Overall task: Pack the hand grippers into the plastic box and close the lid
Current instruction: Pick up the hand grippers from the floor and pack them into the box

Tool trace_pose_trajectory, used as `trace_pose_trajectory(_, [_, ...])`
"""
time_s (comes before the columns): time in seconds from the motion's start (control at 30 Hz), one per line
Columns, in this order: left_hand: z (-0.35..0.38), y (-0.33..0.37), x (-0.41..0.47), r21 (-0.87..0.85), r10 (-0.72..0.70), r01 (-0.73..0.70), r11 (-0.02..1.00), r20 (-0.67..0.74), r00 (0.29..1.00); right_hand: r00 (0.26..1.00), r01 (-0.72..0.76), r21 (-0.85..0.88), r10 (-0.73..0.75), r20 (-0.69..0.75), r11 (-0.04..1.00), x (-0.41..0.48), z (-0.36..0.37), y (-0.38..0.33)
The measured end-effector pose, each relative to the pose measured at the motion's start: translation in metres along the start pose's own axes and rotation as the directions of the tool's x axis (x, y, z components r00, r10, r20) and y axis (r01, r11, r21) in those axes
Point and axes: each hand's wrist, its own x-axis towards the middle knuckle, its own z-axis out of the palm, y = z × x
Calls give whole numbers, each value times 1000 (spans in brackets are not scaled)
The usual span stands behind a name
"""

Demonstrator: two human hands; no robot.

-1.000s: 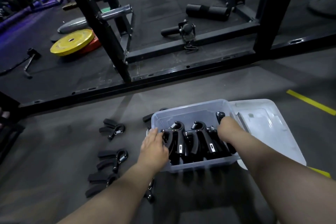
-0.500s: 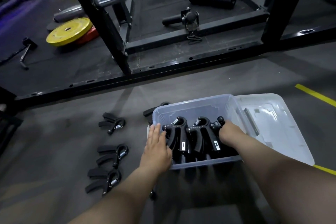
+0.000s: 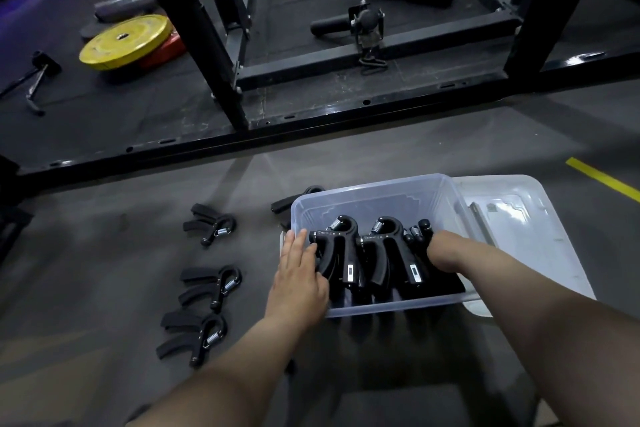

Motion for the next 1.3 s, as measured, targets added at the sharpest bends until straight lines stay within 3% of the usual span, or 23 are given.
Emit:
trace_pose_trajectory(0.17, [2, -1, -1, 1, -9, 9, 1000, -12, 1000, 998, -61, 26, 62, -9, 998, 0, -4, -18])
trace_pose_trajectory(0.27, [4, -2, 0, 0, 1, -1, 1000, -22, 1000, 998, -50, 103, 53, -26, 993, 0, -6, -19])
trace_pose_trajectory(0.43, [5, -3, -1, -16, -6, 6, 1000, -40, 999, 999, -43, 89, 42, 22, 995, -5, 3, -7])
trace_pose_trajectory(0.6, [4, -2, -1, -20, -5, 4, 1000, -38, 999, 996, -73, 359, 88, -26, 931, -3, 12, 8])
trace_pose_trajectory(0.67, [4, -2, -1, -29, -8, 7, 1000, -42, 999, 997, -68, 388, 78, -9, 919, 1, 10, 12])
trace_pose_trajectory(0.97, [2, 0, 0, -37, -39, 39, 999, -4, 999, 987, -161, 74, 159, 32, 984, 16, 24, 10])
trace_pose_trajectory(1.17, [-2, 3, -1, -25, -40, 40, 999, 7, 999, 996, -34, -254, 55, 76, 967, 2, 23, -15])
trace_pose_trajectory(1.3, [-3, 0, 0, -16, -29, 29, 999, 7, 1000, 996, -36, -238, 55, 73, 971, -3, 17, -17])
